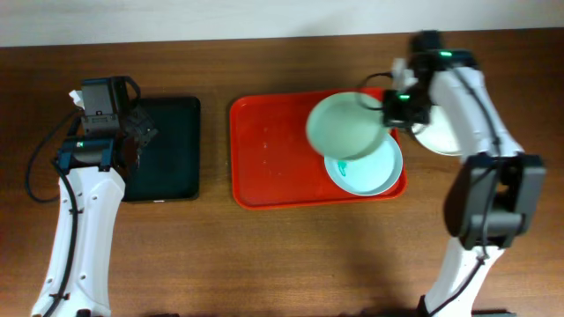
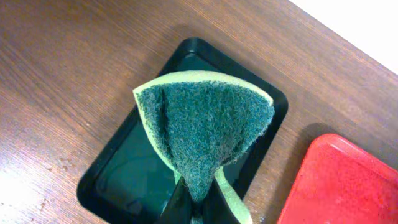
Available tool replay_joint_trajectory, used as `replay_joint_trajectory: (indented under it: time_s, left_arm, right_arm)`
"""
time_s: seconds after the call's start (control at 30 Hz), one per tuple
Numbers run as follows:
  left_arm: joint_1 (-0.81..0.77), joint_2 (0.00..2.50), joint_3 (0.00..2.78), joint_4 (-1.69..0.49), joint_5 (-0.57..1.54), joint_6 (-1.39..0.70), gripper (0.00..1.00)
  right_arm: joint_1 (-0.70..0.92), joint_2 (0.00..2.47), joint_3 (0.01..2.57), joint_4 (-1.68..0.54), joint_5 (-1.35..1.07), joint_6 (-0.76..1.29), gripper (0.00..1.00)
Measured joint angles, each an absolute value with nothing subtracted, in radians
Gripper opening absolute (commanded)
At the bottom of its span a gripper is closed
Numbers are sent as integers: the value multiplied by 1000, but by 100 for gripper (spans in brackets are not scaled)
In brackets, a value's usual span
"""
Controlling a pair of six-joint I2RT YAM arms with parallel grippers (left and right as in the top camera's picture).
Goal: Clean dirty plates on tray and stack at the side
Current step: 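Move the pale green plate right and stack it on the white plate, then grasp the light blue plate with the right gripper and scrub it with the sponge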
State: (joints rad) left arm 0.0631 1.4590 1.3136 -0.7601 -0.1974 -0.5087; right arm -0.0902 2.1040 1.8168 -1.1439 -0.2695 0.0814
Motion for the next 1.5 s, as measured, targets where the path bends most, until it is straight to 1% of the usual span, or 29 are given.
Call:
replay_joint_trajectory:
  time_s: [0.1,0.17,0.23,0.33,0.43,0.47,0.5,0.53,0.6,0.77,0.87,0.9,0.93,0.97,1.0,1.03,1.07,1.1,1.13,1.2,1.23,1.27,1.3,1.33,1.5]
  left_arm:
    - [63,1459,1314,-759,-187,-509,0]
    - [63,1459,1314,-748,-172,-509,0]
    - [63,1459,1314,-742,-162,-509,0]
    - [63,1459,1313,-741,-156,-509,0]
    - [63,1459,1313,-741,-154,-509,0]
    - [63,1459,1313,-741,-153,-509,0]
    - [63,1459,1313,-741,-153,-509,0]
    - [63,1459,1313,-741,-153,-509,0]
    - [63,1459,1313,-741,-153,-509,0]
    - [63,1459,1313,-741,-153,-509,0]
    - [63,1459,1313,-741,-153,-509,0]
    - [63,1459,1313,-741,-153,-509,0]
    - [63,1459,1313,-741,-153,-509,0]
    - [63,1459,1313,-741,-152,-509,0]
    - [63,1459,1313,-741,-152,-509,0]
    - [63,1459,1313,-741,-153,-509,0]
    - [63,1459,1313,-741,-152,-509,0]
    - [63,1459,1313,-741,-152,-509,0]
    - [63,1459,1313,-741,-152,-509,0]
    - [63,1459,1313,-741,-153,-509,0]
    - [63,1459,1313,-741,-153,-509,0]
    - [63,1459,1313,-741,-152,-509,0]
    - [63,1459,1313,-741,-153,-509,0]
    - [63,1459,1313,-741,-152,-509,0]
    - [63,1459,1313,-741,-152,-509,0]
  right_arm:
    - [-278,2104,1811,-1090,-351,83,4]
    - [-412,2104,1810,-1054,-361,83,4]
    - [-484,2104,1803,-1007,-347,83,4]
    - [-534,2104,1775,-952,-300,83,4]
    - [-545,2105,1744,-889,-262,83,4]
    - [-543,2105,1738,-879,-253,83,7]
    - [-541,2105,1726,-866,-230,83,33]
    - [-541,2105,1721,-862,-218,83,70]
    - [-541,2105,1710,-862,-191,85,99]
    - [-537,2103,1709,-889,-164,83,99]
    - [-492,2041,1703,-915,-259,1,99]
    - [-456,2009,1703,-929,-319,-50,99]
    - [-394,1976,1703,-950,-379,-122,99]
    - [-321,1964,1705,-981,-403,-148,99]
    - [-278,1965,1705,-989,-402,-175,96]
    - [-210,1971,1702,-1004,-372,-211,85]
    - [-149,1982,1699,-1003,-342,-235,85]
    - [-99,1995,1693,-999,-308,-257,90]
    - [-44,2015,1675,-989,-258,-290,93]
    - [14,2054,1639,-970,-172,-319,93]
    - [32,2078,1627,-968,-115,-326,91]
    - [38,2093,1625,-967,-74,-325,84]
    - [39,2102,1625,-968,-47,-319,73]
    - [38,2105,1625,-968,-25,-311,71]
    - [33,2105,1625,-1046,-1,-302,72]
